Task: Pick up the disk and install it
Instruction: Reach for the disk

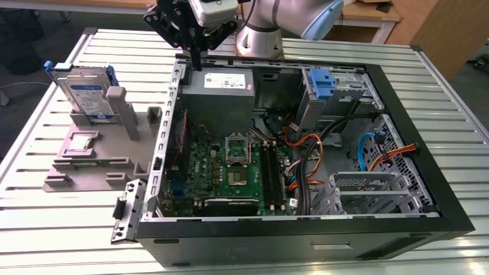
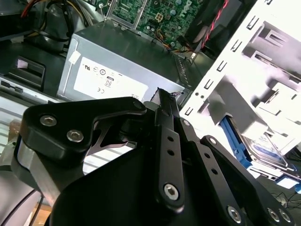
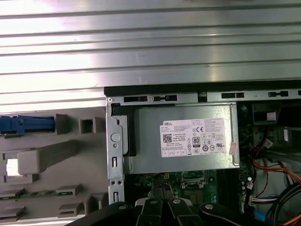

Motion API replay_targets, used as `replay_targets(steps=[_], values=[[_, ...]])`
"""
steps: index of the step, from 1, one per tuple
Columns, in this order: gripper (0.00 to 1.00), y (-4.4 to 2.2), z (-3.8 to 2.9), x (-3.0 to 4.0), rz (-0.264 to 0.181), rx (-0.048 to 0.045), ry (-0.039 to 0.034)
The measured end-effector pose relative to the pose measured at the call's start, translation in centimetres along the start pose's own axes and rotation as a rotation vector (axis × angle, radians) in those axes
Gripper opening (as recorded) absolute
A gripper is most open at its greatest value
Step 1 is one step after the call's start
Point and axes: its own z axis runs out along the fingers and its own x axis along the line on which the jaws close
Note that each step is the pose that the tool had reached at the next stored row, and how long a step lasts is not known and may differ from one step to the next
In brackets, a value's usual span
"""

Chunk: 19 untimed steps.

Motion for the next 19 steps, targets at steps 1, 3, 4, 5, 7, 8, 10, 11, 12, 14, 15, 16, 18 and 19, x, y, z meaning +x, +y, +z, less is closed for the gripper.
replay_targets(steps=[1, 3, 4, 5, 7, 8, 10, 11, 12, 14, 15, 16, 18, 19], values=[[0.1, -0.01, 0.0, 0.12, 0.0, 0.0, 0.0], [0.1, -0.03, 0.0, 0.37, 0.0, 0.0, 0.0], [0.1, -0.04, 0.01, 0.49, 0.0, 0.0, 0.0], [0.1, -0.05, 0.01, 0.61, 0.0, 0.0, 0.0], [0.1, -0.06, 0.02, 0.82, 0.0, 0.0, 0.0], [0.1, -0.07, 0.03, 0.91, 0.0, 0.0, 0.0], [0.1, -0.09, 0.04, 1.09, 0.0, -0.0001, 0.0], [0.1, -0.09, 0.05, 1.17, 0.0, 0.0, 0.0], [0.1, -0.1, 0.06, 1.24, 0.0, -0.0001, -0.0001], [0.1, -0.11, 0.07, 1.35, 0.0, 0.0, 0.0], [0.1, -0.11, 0.08, 1.42, 0.0, 0.0, 0.0], [0.1, -0.12, 0.07, 1.51, 0.0, 0.0001, 0.0001], [0.1, -0.13, 0.08, 1.68, 0.0, 0.0, 0.0], [0.1, -0.14, 0.09, 1.75, 0.0, 0.0, 0.0]])
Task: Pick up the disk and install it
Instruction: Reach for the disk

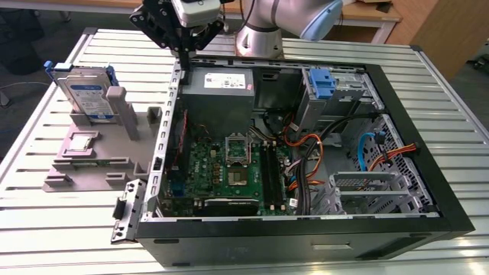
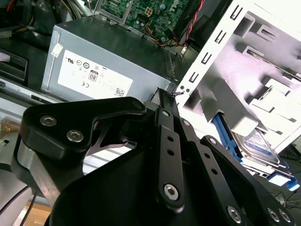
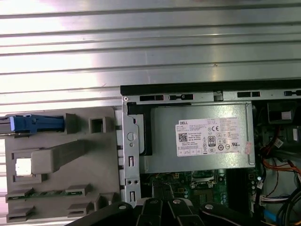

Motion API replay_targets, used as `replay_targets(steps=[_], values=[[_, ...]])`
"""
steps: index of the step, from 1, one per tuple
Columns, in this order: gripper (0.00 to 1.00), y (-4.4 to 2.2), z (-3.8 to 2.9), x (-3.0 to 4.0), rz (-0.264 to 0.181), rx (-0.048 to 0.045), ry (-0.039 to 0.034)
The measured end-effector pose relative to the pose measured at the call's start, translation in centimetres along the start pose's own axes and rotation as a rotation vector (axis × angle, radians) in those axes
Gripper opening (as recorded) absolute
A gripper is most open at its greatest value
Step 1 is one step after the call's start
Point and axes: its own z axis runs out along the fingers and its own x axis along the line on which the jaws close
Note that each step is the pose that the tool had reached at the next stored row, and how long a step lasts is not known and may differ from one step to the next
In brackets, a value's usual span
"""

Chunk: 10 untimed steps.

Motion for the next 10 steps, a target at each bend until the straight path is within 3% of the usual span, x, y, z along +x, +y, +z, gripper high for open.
replay_targets(steps=[10], values=[[0.1, -0.05, 0.04, 0.7, 0.0, -0.0001, -0.0001]])
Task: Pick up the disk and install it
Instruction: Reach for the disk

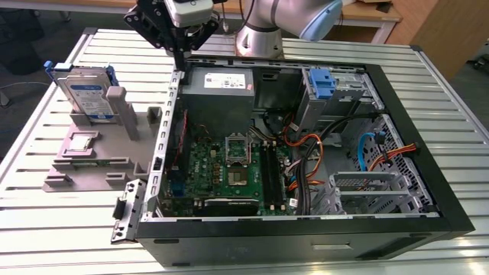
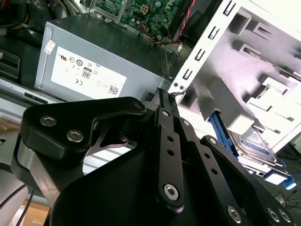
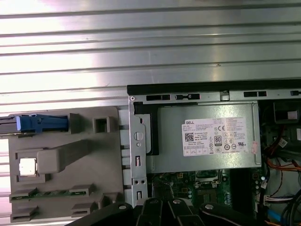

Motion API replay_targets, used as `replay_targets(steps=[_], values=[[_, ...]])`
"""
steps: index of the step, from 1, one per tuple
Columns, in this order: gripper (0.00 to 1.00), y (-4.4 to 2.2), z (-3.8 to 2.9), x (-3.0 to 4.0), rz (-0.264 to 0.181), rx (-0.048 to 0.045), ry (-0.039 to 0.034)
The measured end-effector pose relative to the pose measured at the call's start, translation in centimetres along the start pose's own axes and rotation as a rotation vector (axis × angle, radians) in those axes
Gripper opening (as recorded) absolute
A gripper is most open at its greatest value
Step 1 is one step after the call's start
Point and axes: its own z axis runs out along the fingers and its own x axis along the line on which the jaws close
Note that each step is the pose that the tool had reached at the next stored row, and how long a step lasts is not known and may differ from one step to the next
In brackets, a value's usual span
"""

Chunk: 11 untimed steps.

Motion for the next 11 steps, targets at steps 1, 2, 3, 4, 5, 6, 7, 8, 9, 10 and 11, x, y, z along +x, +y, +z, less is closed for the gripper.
replay_targets(steps=[1, 2, 3, 4, 5, 6, 7, 8, 9, 10, 11], values=[[0.1, -0.01, 0.0, 0.04, 0.0, 0.0, 0.0], [0.1, -0.01, 0.0, 0.1, 0.0, 0.0001, 0.0001], [0.1, -0.02, 0.0, 0.15, 0.0, 0.0001, 0.0001], [0.1, -0.02, 0.01, 0.21, 0.0, 0.0001, 0.0001], [0.1, -0.03, 0.01, 0.27, 0.0, 0.0001, 0.0001], [0.1, -0.03, 0.01, 0.34, 0.0, 0.0002, 0.0001], [0.1, -0.04, 0.01, 0.45, 0.0, 0.0002, 0.0002], [0.1, -0.05, 0.02, 0.58, 0.0, 0.0001, 0.0], [0.1, -0.06, 0.02, 0.71, 0.0, 0.0001, 0.0], [0.1, -0.07, 0.02, 0.83, 0.0, 0.0002, 0.0001], [0.1, -0.08, 0.02, 0.94, 0.0, 0.0002, 0.0001]])
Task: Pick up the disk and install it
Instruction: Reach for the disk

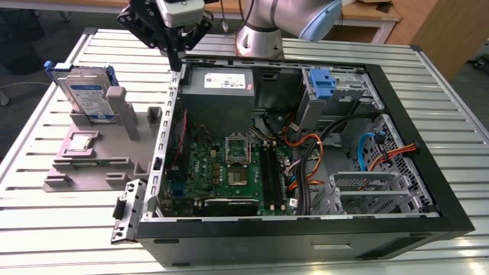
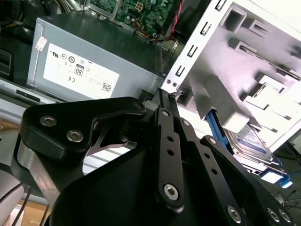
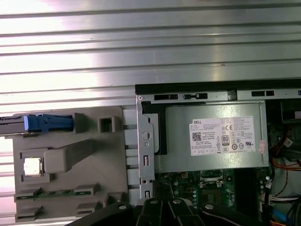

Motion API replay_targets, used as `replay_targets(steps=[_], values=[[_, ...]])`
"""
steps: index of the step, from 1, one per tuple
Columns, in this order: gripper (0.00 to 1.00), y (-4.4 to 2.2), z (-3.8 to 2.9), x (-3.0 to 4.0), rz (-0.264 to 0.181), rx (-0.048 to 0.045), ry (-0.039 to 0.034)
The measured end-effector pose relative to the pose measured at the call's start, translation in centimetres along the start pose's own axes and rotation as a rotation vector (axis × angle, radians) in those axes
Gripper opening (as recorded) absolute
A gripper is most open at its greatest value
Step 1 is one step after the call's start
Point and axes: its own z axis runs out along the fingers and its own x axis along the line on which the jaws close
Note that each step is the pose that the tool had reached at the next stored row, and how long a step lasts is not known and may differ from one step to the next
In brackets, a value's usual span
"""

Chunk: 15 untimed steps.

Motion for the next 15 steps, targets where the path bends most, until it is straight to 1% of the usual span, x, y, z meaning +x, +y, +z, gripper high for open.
replay_targets(steps=[5, 15], values=[[0.1, -0.04, 0.02, 0.48, 0.0, -0.0002, -0.0001], [0.1, -0.09, 0.07, 1.19, 0.0, -0.0001, -0.0001]])
